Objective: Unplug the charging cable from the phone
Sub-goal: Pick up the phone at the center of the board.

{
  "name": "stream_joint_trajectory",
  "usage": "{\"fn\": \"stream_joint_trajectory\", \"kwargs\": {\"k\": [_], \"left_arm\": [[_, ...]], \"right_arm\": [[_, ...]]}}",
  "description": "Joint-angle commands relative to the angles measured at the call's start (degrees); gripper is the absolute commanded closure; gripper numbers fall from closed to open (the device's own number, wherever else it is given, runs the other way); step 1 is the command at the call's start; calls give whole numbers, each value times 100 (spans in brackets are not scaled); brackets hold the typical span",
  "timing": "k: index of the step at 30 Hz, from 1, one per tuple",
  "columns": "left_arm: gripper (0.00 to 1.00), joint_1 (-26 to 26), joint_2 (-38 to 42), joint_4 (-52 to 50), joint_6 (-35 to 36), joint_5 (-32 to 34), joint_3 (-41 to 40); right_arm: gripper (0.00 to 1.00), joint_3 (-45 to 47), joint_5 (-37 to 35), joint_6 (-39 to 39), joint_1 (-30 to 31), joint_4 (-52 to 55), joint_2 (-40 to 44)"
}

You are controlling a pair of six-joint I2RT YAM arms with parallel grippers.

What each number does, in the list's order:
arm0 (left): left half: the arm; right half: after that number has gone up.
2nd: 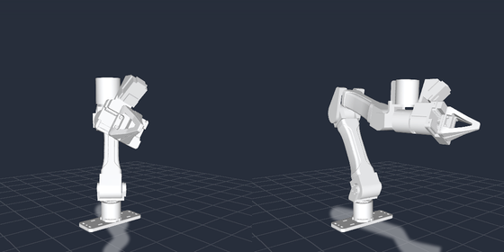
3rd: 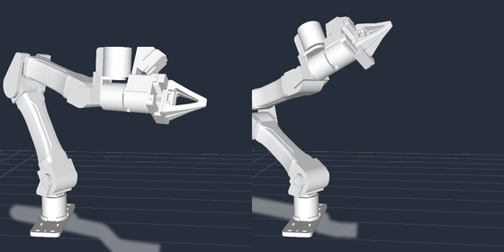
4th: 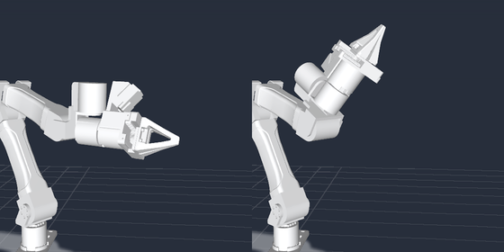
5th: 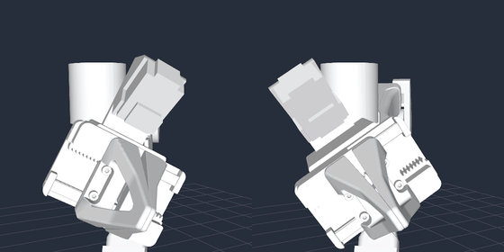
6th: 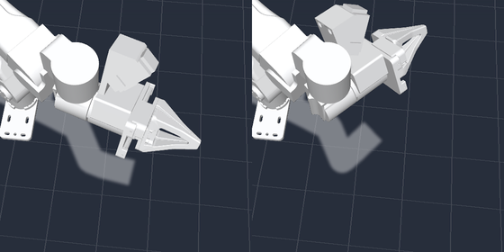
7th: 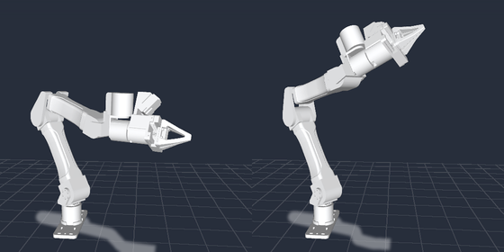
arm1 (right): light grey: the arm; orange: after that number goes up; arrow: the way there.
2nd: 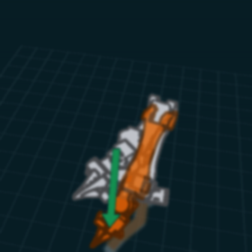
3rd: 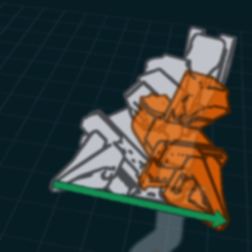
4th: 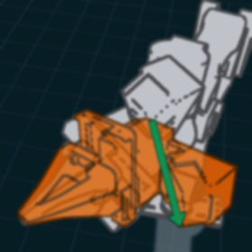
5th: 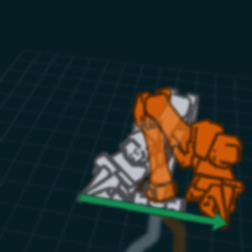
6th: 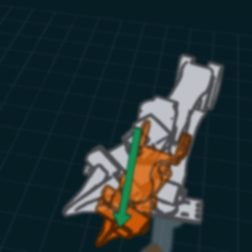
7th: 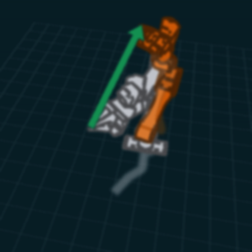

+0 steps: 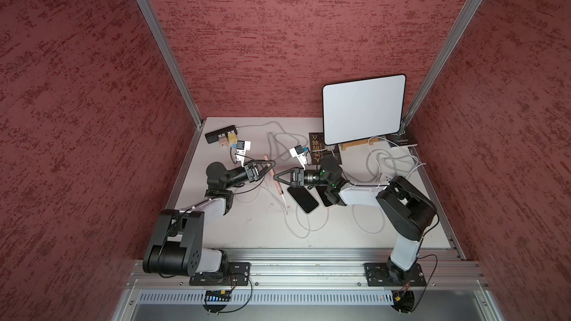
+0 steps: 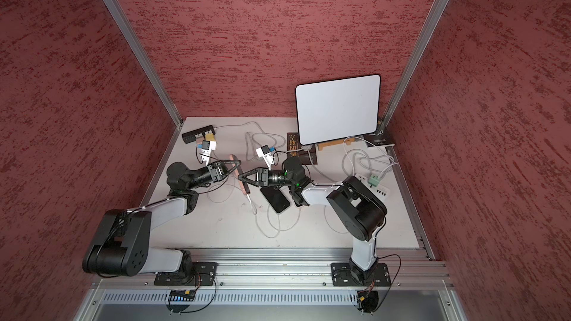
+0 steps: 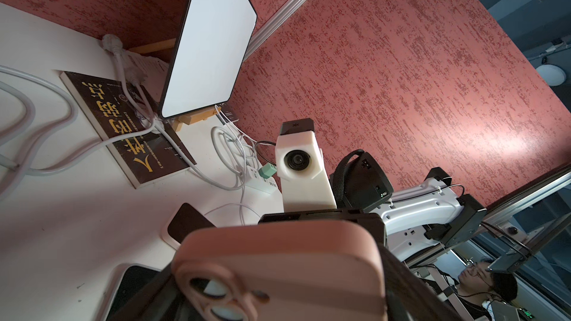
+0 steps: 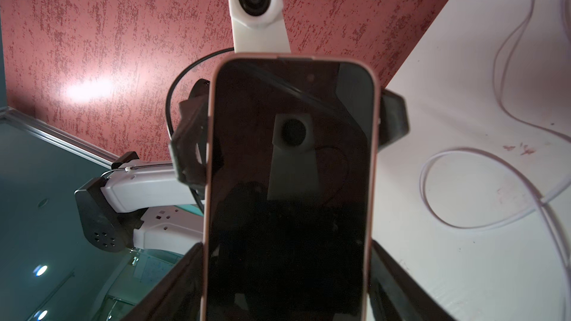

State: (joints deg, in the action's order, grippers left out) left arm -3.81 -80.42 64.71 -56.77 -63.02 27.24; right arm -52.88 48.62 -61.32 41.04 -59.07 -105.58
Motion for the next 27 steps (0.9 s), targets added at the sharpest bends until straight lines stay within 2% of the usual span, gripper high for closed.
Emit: {"fn": "stream_joint_trajectory", "kwargs": {"k": [1,8,11,13,17,18,20,27], "left_arm": [[21,-39,-134,476,-63,-128,96],[42,-32,-167,550,-88,-116,97],[52,-30,-150,549,-88,-107,97],[59,1,-128,552,-88,-98,80],[68,83,-45,533,-84,-40,32],[69,105,-19,524,-88,-23,16],[72,161,20,505,-87,11,-4],[82,344,96,464,-106,194,-76]], "right_arm": [[64,-85,95,6,-43,-509,52],[60,-39,69,100,-43,-402,111],[52,-30,77,165,-43,-300,136],[43,-17,86,215,-43,-217,153],[14,66,88,442,-49,29,244],[4,100,82,533,-44,112,281],[1,180,77,694,-43,276,361],[1,484,172,1251,-43,790,552]]}}
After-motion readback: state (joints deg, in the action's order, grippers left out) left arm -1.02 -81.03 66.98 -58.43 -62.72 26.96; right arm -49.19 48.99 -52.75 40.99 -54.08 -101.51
